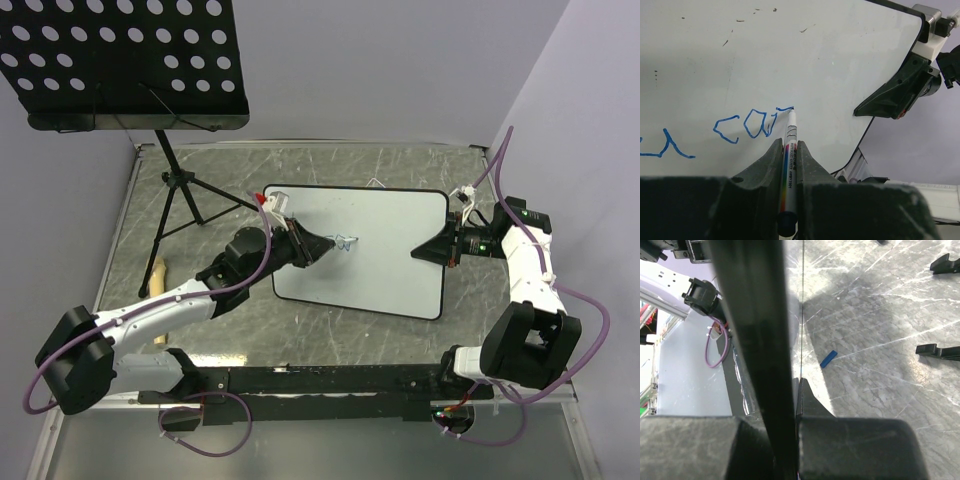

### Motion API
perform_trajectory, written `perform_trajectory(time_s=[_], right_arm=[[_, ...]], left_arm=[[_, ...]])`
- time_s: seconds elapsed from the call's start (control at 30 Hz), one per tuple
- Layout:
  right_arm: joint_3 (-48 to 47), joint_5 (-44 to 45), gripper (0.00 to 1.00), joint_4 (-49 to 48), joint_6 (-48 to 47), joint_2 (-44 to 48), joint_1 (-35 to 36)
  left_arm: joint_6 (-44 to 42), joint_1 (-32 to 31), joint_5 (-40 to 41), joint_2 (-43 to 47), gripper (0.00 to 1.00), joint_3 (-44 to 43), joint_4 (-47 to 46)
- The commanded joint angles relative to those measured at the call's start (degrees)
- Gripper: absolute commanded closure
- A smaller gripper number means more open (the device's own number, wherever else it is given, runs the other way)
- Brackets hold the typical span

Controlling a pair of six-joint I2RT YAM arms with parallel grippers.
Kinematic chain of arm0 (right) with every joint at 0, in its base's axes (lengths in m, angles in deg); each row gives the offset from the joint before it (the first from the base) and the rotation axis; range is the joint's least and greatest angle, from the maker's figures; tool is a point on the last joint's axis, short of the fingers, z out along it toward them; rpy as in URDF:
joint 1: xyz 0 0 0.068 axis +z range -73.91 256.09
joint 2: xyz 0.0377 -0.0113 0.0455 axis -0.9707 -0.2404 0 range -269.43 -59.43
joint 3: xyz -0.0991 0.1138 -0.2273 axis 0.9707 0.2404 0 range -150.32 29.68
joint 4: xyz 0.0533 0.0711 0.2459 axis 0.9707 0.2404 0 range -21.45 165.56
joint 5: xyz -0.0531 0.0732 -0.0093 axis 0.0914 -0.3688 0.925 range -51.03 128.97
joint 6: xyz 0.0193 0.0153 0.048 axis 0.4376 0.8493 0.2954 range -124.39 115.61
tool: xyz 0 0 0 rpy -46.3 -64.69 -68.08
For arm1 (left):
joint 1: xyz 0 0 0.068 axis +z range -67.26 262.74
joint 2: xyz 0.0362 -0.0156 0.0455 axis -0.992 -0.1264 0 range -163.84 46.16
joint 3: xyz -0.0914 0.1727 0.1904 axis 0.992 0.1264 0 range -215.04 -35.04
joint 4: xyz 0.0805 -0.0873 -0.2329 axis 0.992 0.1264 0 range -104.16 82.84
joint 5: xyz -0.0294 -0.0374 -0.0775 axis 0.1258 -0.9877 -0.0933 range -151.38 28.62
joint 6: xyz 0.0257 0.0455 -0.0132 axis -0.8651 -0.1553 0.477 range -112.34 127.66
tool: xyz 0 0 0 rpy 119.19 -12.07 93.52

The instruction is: Write a sentence on the whiteboard

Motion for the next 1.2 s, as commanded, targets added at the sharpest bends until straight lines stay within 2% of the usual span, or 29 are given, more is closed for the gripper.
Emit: perform_trajectory(time_s=[0.0, 0.43, 1.17], right_arm=[[-3.7, -14.6, 1.0, 1.6, -3.2, 0.4, 0.0], [-3.6, -14.7, 1.0, 1.2, -2.6, 0.5, 0.0], [-3.6, -14.6, 1.0, 1.1, -2.6, 0.5, -0.1]], left_arm=[[0.4, 0.2, 0.1, 0.5, 0.99, 1.1, 0.9], [1.2, 0.2, -1.6, 1.2, 0.99, 3.6, 1.1], [0.7, 0.2, -3.5, -0.6, 0.99, 1.0, 0.8]])
